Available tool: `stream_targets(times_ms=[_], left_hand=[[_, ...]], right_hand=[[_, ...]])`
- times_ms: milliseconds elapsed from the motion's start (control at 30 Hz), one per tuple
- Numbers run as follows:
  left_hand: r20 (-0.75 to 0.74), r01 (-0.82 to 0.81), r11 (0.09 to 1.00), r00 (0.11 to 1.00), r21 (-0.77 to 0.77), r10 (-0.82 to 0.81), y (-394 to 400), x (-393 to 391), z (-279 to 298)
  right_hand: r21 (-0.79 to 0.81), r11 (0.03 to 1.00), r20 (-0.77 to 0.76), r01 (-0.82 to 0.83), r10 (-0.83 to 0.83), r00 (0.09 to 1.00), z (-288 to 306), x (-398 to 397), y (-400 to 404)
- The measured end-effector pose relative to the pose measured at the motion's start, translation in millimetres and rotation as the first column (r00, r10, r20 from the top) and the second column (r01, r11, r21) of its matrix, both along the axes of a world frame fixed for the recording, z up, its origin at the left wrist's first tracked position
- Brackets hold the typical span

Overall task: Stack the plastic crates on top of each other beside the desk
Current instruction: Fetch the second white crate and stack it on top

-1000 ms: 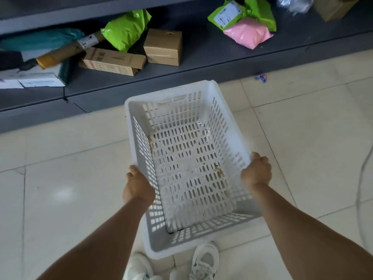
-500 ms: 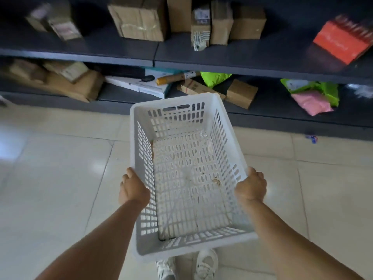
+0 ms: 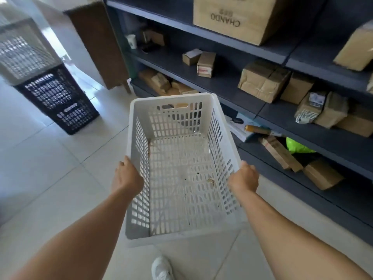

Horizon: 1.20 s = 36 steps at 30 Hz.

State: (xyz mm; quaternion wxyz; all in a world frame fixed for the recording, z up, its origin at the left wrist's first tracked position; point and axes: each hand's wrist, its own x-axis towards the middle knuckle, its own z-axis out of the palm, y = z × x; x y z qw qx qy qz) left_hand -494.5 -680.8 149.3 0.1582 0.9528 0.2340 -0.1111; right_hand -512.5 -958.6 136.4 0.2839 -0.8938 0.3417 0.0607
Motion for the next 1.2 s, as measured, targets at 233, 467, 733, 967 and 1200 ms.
stream_targets(times_ms=[233, 467, 733, 967, 1200], left_hand=[[0.104, -0.146, 0.989, 0.984, -0.009, 0.147, 115, 11, 60], [0.207, -0.234, 0.972, 0.951, -0.010, 0.231, 209, 20, 118], [0.305, -0.292, 0.955, 0.915, 0.046, 0.265, 288, 34, 169], [0.350, -0.383, 0.920, 0.876, 0.085, 0.332, 337, 73, 218], [0.447, -0.456, 0.888, 0.808, 0.061, 0.384, 373, 148, 275]], right_hand=[[0.011, 0.986, 0.074, -0.169, 0.167, 0.983, 61, 67, 115], [0.046, 0.953, 0.113, -0.300, 0.294, 0.949, 109, 115, 215], [-0.020, 0.913, 0.179, -0.408, 0.404, 0.897, 165, 172, 301], [-0.014, 0.862, 0.247, -0.506, 0.493, 0.834, 213, 248, 361], [-0.009, 0.811, 0.309, -0.584, 0.558, 0.770, 264, 341, 413]])
